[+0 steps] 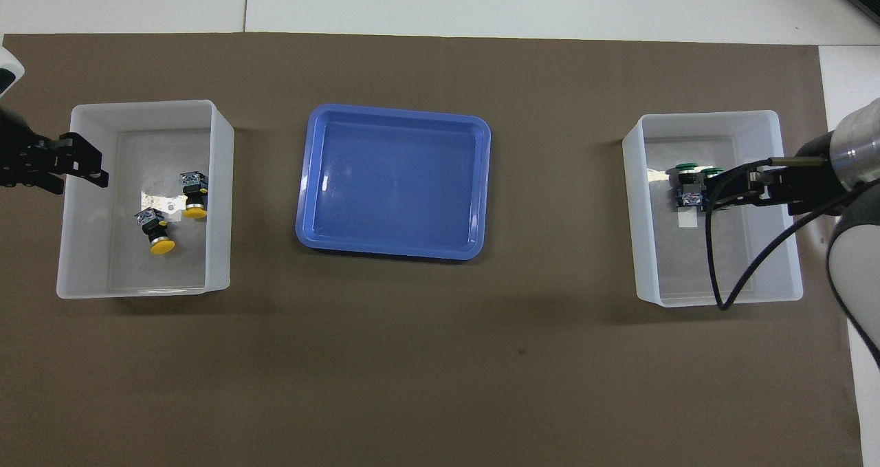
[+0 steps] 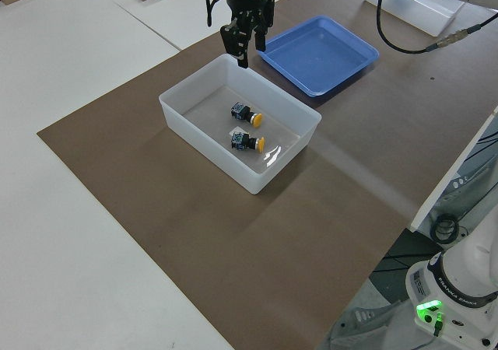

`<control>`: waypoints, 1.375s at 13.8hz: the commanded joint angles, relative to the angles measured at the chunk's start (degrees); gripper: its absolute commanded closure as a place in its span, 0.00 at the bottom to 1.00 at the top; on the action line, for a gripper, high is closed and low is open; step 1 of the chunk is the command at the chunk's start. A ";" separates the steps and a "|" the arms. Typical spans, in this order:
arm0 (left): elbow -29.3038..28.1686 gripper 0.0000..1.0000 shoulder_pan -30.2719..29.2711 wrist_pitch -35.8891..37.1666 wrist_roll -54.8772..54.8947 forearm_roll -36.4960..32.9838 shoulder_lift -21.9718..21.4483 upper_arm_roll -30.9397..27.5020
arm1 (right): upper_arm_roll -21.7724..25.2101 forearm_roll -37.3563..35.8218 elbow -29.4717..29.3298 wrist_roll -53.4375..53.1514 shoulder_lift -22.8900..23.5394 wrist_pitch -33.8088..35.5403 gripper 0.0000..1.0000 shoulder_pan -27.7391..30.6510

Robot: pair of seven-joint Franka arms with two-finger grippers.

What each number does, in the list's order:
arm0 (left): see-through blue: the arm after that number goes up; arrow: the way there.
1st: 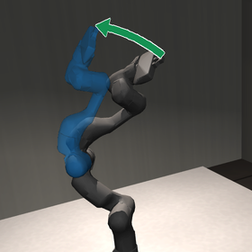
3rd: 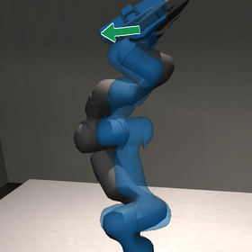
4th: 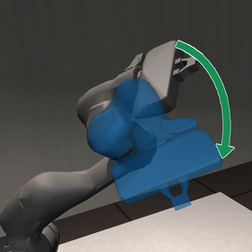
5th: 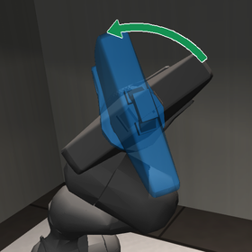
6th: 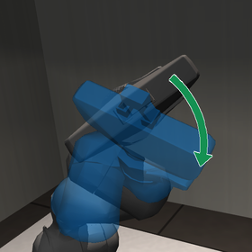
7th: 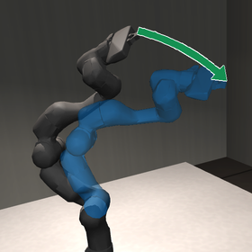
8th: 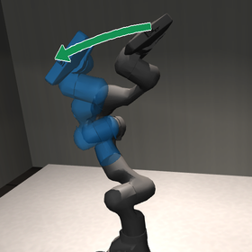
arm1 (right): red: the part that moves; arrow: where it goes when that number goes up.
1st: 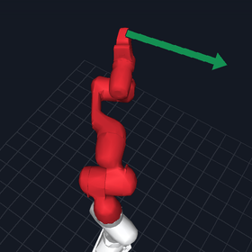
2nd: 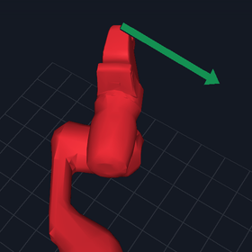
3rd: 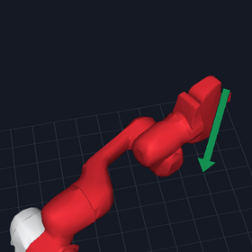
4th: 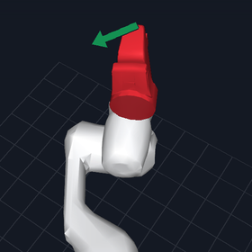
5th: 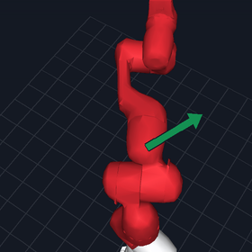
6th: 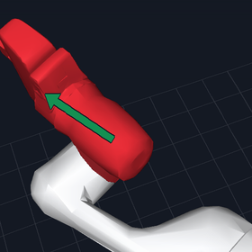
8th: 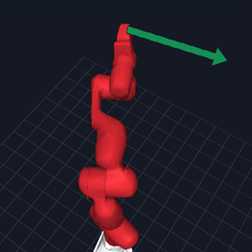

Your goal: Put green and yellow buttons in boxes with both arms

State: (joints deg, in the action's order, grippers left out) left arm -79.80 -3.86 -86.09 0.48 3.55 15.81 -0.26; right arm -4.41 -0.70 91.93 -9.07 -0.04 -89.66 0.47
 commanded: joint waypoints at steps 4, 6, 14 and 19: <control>5.71 0.33 4.03 5.85 -0.92 -3.55 1.24 -0.35 | -0.25 0.52 0.88 1.25 -0.66 0.10 0.00 0.58; 5.54 0.33 5.96 5.85 -3.01 -4.34 0.89 -0.26 | -0.25 0.52 0.97 1.25 -0.66 0.10 0.00 0.58; 5.18 0.00 7.72 4.72 -4.17 -5.58 -0.61 0.18 | -0.25 0.52 0.88 1.25 -0.66 0.10 0.00 0.58; 2.02 0.00 8.96 2.77 -10.24 -5.31 -3.76 0.18 | -0.25 0.52 0.88 1.25 -0.66 0.10 0.00 0.58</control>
State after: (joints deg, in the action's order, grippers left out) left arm -75.25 4.87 -82.21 -8.36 -1.08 14.80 0.32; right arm -4.41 -0.70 91.97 -9.07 -0.04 -89.66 0.45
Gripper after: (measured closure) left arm 0.000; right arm 0.000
